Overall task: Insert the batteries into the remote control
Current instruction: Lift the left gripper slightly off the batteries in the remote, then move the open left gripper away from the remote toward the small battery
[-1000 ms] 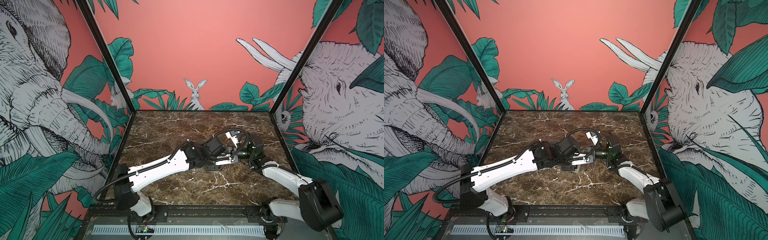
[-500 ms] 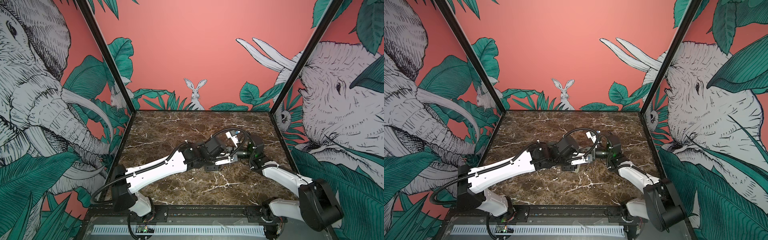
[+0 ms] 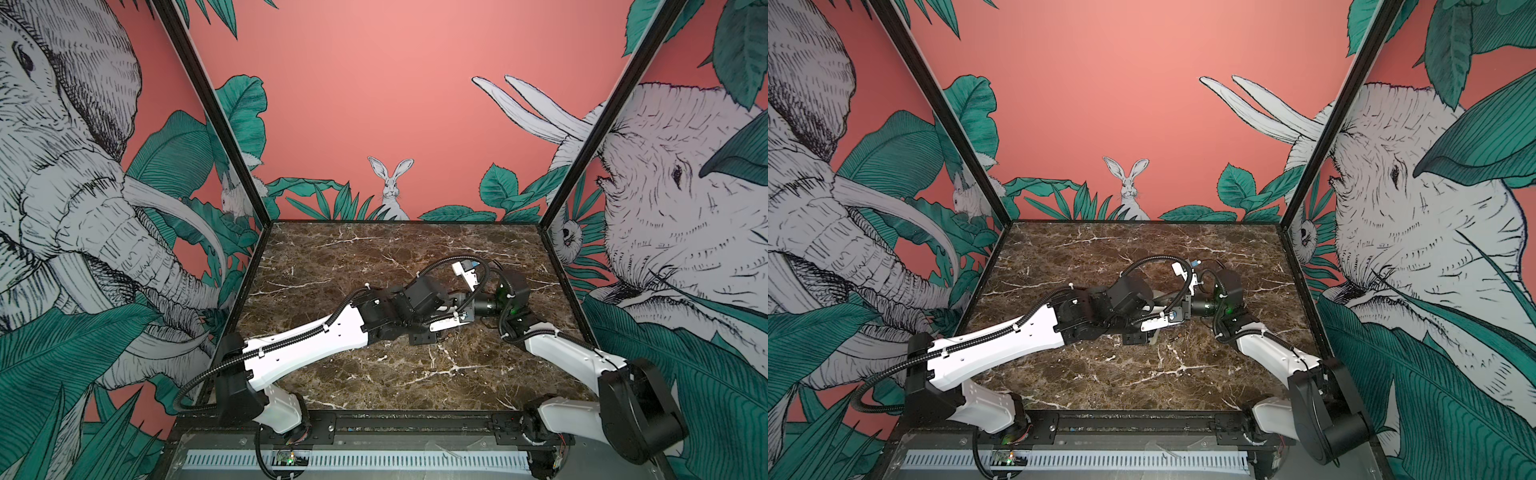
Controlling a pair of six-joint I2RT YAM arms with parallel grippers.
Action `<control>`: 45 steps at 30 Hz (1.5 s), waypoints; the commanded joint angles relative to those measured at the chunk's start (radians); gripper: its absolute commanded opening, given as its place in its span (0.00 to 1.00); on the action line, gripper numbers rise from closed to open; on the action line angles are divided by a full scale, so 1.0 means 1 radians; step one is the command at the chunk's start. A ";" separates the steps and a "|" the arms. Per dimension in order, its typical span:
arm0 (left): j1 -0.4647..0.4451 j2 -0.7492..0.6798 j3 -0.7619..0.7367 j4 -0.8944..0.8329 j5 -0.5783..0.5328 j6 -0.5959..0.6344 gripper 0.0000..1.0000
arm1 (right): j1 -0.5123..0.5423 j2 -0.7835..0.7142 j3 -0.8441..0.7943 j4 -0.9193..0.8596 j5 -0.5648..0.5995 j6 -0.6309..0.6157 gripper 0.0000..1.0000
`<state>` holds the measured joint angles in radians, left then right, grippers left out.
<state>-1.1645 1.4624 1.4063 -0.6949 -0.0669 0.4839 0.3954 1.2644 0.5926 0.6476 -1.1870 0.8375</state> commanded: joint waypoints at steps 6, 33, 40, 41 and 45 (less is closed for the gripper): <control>-0.003 -0.161 -0.043 0.054 0.047 -0.111 0.26 | 0.007 -0.032 0.032 0.042 -0.026 -0.030 0.00; 0.075 -0.188 -0.322 0.216 0.159 -0.501 0.41 | -0.298 -0.110 0.004 -0.454 0.260 -0.277 0.00; 0.097 -0.014 -0.261 0.232 0.152 -0.556 0.43 | -0.391 -0.156 -0.041 -0.491 0.314 -0.302 0.00; 0.101 0.014 -0.244 0.226 0.147 -0.559 0.44 | -0.400 -0.157 -0.048 -0.491 0.321 -0.304 0.00; 0.122 0.123 -0.150 0.187 0.140 -0.564 0.44 | -0.412 -0.148 -0.069 -0.464 0.349 -0.301 0.00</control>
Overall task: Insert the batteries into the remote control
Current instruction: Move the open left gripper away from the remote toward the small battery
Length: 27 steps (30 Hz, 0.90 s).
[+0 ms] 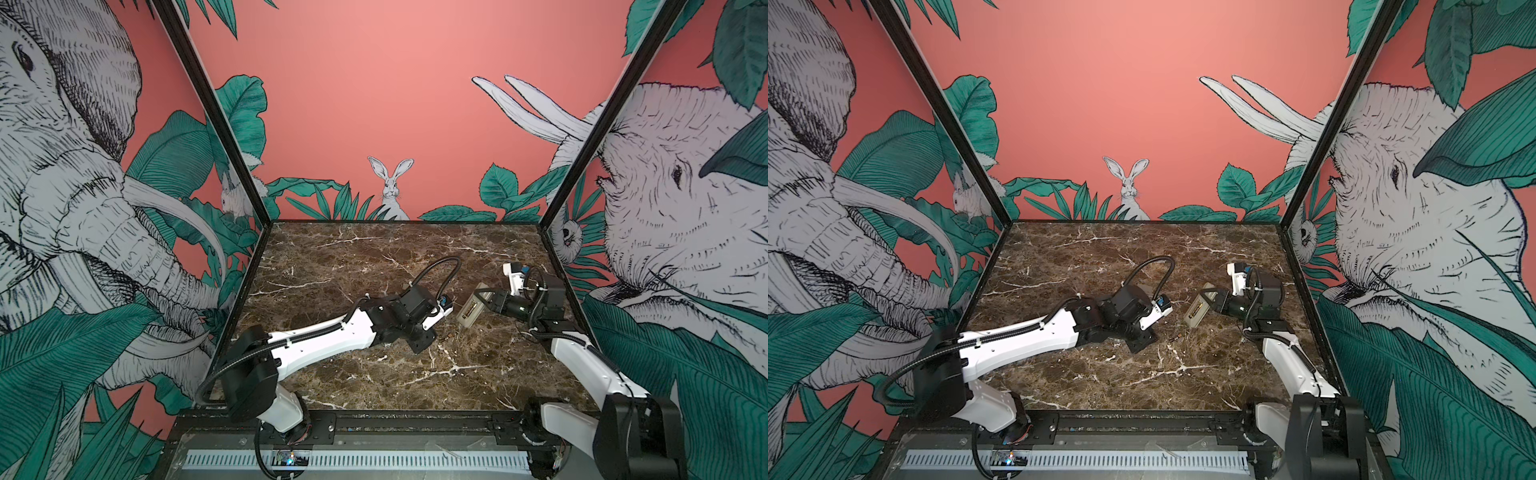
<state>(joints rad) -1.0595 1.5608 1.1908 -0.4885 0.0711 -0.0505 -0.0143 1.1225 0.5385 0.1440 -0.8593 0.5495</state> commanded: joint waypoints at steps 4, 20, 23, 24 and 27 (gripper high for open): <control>0.048 0.136 0.156 -0.055 0.035 -0.051 0.44 | -0.014 0.001 -0.032 0.062 0.043 -0.010 0.00; 0.052 0.434 0.340 -0.078 0.093 -0.085 0.48 | -0.038 -0.003 -0.105 0.110 0.152 -0.036 0.00; 0.052 0.466 0.360 -0.077 0.091 -0.090 0.48 | -0.041 -0.003 -0.117 0.119 0.168 -0.035 0.00; 0.052 0.476 0.367 -0.078 0.093 -0.094 0.48 | -0.042 -0.002 -0.122 0.121 0.171 -0.033 0.00; 0.052 0.504 0.373 -0.072 0.097 -0.107 0.48 | -0.045 -0.001 -0.123 0.128 0.175 -0.031 0.00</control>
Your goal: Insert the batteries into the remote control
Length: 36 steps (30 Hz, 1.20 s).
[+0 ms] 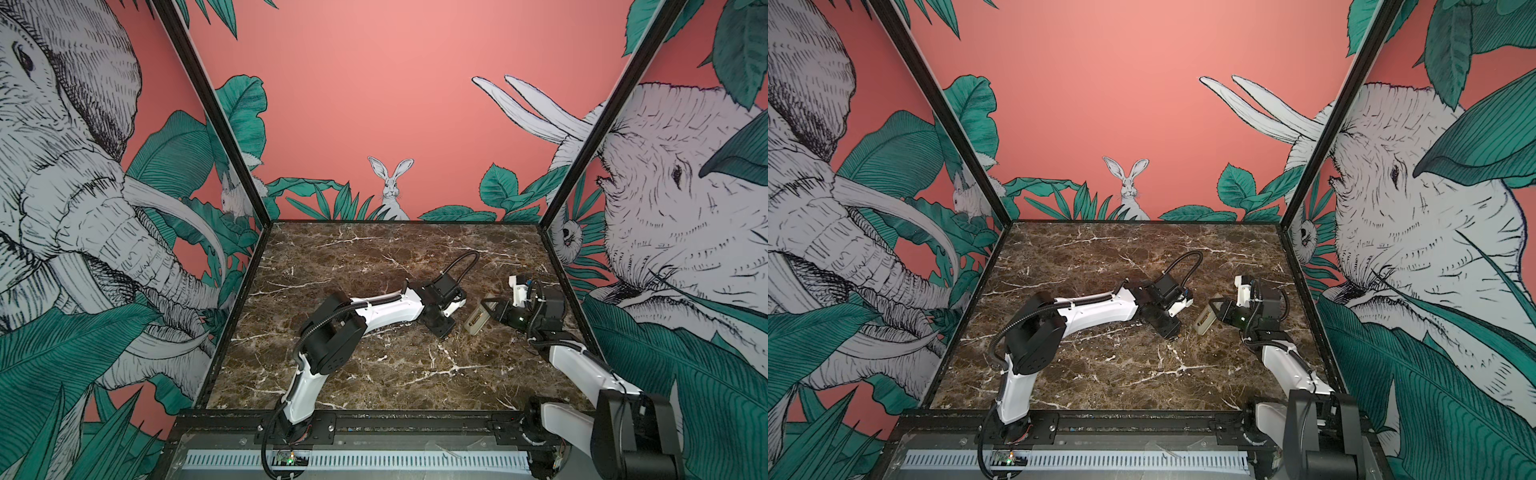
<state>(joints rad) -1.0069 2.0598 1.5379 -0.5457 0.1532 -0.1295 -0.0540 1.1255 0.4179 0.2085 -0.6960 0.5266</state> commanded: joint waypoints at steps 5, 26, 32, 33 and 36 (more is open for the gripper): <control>-0.004 0.035 0.031 0.000 0.008 -0.041 0.47 | -0.006 -0.002 -0.004 0.066 0.013 -0.007 0.00; -0.029 0.089 0.055 -0.055 -0.058 -0.039 0.35 | -0.008 -0.001 -0.008 0.073 0.015 0.001 0.00; -0.029 0.078 0.040 -0.066 -0.074 -0.046 0.26 | -0.010 -0.001 -0.007 0.076 0.013 0.003 0.00; -0.029 0.074 0.033 -0.065 -0.081 -0.049 0.25 | -0.010 -0.001 -0.008 0.076 0.013 0.003 0.00; -0.025 0.055 0.008 -0.063 -0.095 -0.060 0.21 | -0.009 0.002 -0.006 0.077 0.013 0.004 0.00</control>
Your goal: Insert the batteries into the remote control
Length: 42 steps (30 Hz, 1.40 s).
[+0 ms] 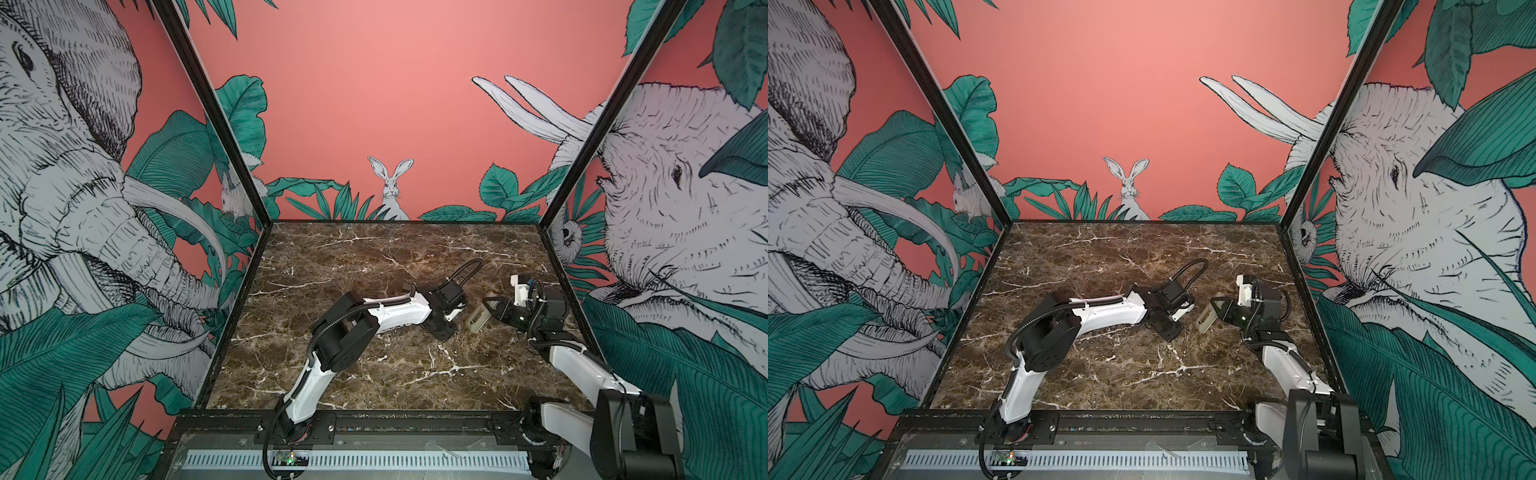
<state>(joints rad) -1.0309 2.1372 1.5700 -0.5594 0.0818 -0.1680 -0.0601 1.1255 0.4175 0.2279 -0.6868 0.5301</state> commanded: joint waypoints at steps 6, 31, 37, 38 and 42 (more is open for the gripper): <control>0.025 -0.088 -0.123 -0.006 -0.029 -0.070 0.16 | -0.004 0.005 -0.008 0.059 -0.002 0.001 0.00; 0.089 -0.307 -0.434 0.048 -0.108 -0.153 0.09 | 0.031 0.011 0.015 0.090 -0.077 -0.024 0.00; 0.091 -0.313 -0.469 0.062 -0.109 -0.176 0.09 | 0.054 0.012 0.016 0.099 -0.078 -0.037 0.00; 0.092 -0.312 -0.471 0.065 -0.108 -0.179 0.09 | 0.056 0.014 0.017 0.100 -0.079 -0.039 0.00; 0.092 -0.312 -0.475 0.072 -0.105 -0.186 0.10 | 0.063 0.017 0.023 0.099 -0.077 -0.042 0.00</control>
<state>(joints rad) -0.9455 1.8339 1.1286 -0.4568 -0.0128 -0.3283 -0.0040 1.1427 0.4175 0.2752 -0.7448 0.5079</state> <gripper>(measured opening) 0.114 0.217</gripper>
